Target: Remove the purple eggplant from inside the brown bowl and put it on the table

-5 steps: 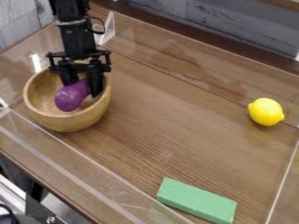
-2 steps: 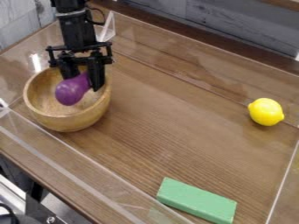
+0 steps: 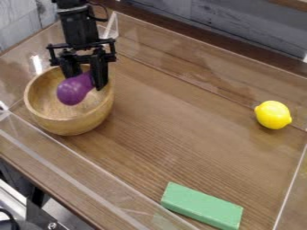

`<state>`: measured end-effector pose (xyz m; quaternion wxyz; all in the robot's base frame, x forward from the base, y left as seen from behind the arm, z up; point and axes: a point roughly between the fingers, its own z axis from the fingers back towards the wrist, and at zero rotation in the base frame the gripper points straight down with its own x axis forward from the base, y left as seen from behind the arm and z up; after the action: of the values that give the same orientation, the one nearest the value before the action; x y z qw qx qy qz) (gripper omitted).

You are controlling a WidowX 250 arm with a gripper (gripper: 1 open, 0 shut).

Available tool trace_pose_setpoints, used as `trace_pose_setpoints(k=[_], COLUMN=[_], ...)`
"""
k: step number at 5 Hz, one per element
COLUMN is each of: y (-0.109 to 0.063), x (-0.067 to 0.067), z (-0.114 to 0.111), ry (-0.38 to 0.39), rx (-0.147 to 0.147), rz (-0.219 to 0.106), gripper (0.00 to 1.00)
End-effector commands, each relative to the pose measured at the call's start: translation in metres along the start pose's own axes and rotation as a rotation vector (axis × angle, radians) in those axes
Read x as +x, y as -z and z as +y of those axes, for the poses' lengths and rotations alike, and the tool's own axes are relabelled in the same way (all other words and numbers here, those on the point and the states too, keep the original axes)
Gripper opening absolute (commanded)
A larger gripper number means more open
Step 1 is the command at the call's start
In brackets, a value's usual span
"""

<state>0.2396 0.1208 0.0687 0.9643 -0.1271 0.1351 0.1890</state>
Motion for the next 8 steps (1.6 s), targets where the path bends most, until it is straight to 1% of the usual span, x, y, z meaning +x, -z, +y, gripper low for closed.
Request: trace_pose_setpoints(k=[1, 3, 4, 5, 6, 7, 8], y=[-0.026, -0.025, -0.024, -0.02, -0.011, 0.009, 0.03], x=[-0.001, -0.008, -0.014, -0.024, -0.032, -0.045, -0.059], z=[-0.009, -0.022, -0.036, -0.062, -0.102, -0.137, -0.164], ry=[0.012, 0.021, 0.039, 0.081, 0.144, 0.184, 0.214], rx=[0.009, -0.006, -0.015, -0.022, -0.021, -0.01, 0.001], rz=[-0.086, -0.076, -0.068, -0.053, -0.029, -0.01, 0.0], gripper=[0.0, 0.0, 0.0, 0.0, 0.0, 0.0, 0.0])
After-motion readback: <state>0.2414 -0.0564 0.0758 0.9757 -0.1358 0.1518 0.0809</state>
